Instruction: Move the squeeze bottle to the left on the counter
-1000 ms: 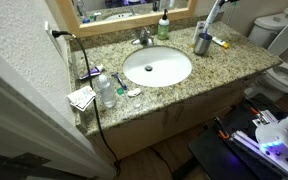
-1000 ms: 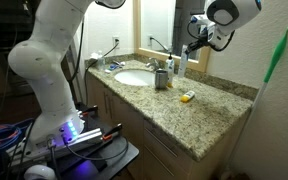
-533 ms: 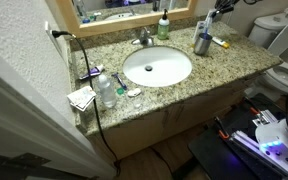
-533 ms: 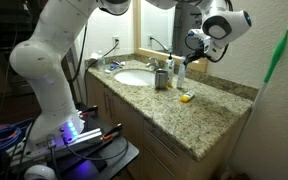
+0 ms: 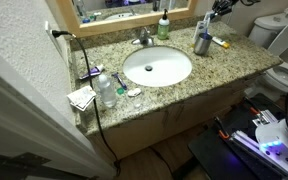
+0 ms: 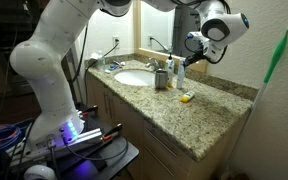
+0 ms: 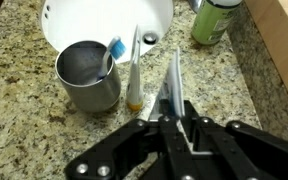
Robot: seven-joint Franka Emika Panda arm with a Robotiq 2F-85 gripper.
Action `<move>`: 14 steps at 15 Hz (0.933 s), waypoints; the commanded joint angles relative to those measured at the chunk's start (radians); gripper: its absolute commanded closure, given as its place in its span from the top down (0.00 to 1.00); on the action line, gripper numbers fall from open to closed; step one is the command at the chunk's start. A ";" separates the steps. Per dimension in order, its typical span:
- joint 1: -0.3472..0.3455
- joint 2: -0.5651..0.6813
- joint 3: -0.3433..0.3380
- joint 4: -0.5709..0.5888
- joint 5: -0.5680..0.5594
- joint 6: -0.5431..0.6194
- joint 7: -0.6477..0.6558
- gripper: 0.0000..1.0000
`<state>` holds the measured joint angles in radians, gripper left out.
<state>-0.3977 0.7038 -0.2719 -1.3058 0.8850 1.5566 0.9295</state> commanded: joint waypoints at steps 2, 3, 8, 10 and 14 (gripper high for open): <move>-0.003 -0.060 0.005 -0.059 -0.048 -0.004 -0.016 0.57; -0.006 -0.072 0.005 -0.064 -0.051 -0.004 -0.018 0.65; 0.004 -0.143 -0.078 -0.077 -0.156 -0.002 0.056 0.98; 0.008 -0.172 -0.129 -0.086 -0.246 -0.022 0.120 1.00; -0.057 -0.163 -0.094 -0.037 -0.304 -0.071 0.132 1.00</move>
